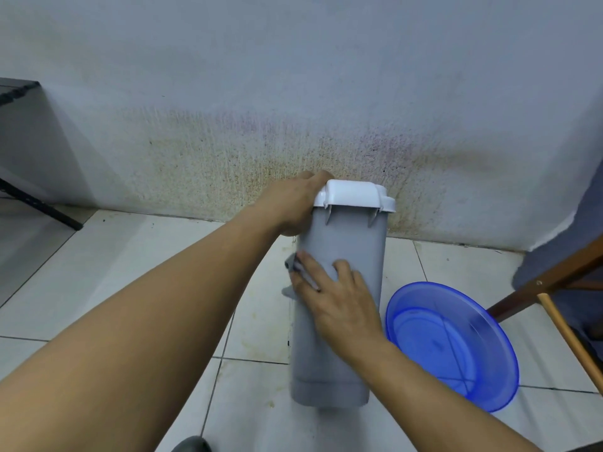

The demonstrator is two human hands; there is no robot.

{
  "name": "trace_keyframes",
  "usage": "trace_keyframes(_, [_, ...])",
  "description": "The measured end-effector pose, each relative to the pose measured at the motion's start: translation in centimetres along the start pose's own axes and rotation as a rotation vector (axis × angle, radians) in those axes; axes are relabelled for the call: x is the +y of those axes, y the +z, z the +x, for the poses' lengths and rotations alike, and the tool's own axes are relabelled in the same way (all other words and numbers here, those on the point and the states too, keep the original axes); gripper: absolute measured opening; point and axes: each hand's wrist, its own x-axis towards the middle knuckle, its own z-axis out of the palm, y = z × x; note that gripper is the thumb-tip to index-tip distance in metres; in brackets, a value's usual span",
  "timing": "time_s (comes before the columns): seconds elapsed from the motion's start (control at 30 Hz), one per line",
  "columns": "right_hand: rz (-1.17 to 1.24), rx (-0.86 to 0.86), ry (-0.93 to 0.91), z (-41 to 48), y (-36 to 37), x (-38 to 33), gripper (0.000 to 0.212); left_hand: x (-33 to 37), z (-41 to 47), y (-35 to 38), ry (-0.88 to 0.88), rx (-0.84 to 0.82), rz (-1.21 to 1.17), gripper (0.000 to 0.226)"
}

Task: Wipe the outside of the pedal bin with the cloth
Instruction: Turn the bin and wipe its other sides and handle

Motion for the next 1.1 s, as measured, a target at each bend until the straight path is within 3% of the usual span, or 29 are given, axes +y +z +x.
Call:
trace_keyframes(0.17, [0.015, 0.019, 0.053, 1.6, -0.2, 0.4, 0.059, -0.2, 0.3, 0.2, -0.011, 0.007, -0.006, 0.071])
trace_keyframes(0.47, [0.108, -0.084, 0.012, -3.5, 1.6, -2.2, 0.061, 0.0, 0.4, 0.4, -0.046, 0.040, 0.008, 0.066])
trace_keyframes(0.63, [0.170, 0.004, 0.174, -1.7, 0.0, -0.6, 0.076, 0.3, 0.8, 0.5, -0.061, 0.046, 0.046, 0.063])
trace_keyframes(0.73, [0.167, 0.071, 0.238, 0.4, -1.0, 0.8, 0.068, 0.2, 1.2, 0.5, -0.050, 0.047, 0.040, 0.064])
trace_keyframes(1.1, [0.093, 0.011, 0.011, -2.2, 1.4, -1.7, 0.044, -0.3, 1.5, 0.1, -0.092, 0.005, 0.049, 0.062])
